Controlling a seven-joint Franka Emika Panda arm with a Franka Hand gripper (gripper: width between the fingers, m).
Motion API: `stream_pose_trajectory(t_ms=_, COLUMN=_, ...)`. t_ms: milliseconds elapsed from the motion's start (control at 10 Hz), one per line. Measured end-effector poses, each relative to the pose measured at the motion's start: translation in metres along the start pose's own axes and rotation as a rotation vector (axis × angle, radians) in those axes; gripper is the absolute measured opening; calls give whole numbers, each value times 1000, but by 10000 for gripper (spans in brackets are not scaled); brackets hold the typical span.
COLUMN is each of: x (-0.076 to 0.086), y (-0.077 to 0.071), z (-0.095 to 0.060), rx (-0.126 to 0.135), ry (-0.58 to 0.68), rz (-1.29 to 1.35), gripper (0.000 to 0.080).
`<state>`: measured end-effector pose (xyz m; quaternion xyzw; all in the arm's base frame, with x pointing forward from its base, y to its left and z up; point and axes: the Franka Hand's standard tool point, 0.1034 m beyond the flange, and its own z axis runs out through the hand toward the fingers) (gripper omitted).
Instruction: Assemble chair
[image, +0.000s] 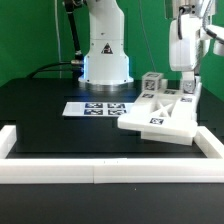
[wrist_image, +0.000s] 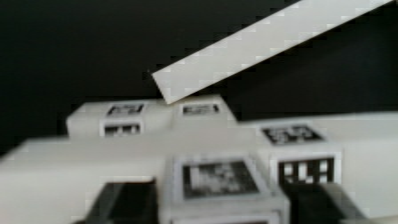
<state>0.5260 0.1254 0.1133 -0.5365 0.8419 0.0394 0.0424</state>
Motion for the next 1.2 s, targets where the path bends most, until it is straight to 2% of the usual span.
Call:
stream_pose_trajectory(t_ms=100, x=0, y=0, z=0, rx=0, ry=0, rz=-1, gripper=514)
stream_pose_trajectory(t_ms=200, x=0, y=0, z=0, rx=0, ry=0, rz=-4, gripper=514)
stream_pose_trajectory(t_ms=300, x=0, y=0, z=0, rx=0, ry=0, rz=-4, gripper=617)
stream_pose_trajectory(t_ms=400, x=0, y=0, z=0, rx=0, ry=0, rz=-5, gripper=643)
stream_pose_trajectory(t_ms=1200, x=0, y=0, z=0, rx=0, ry=0, rz=-14, gripper=649)
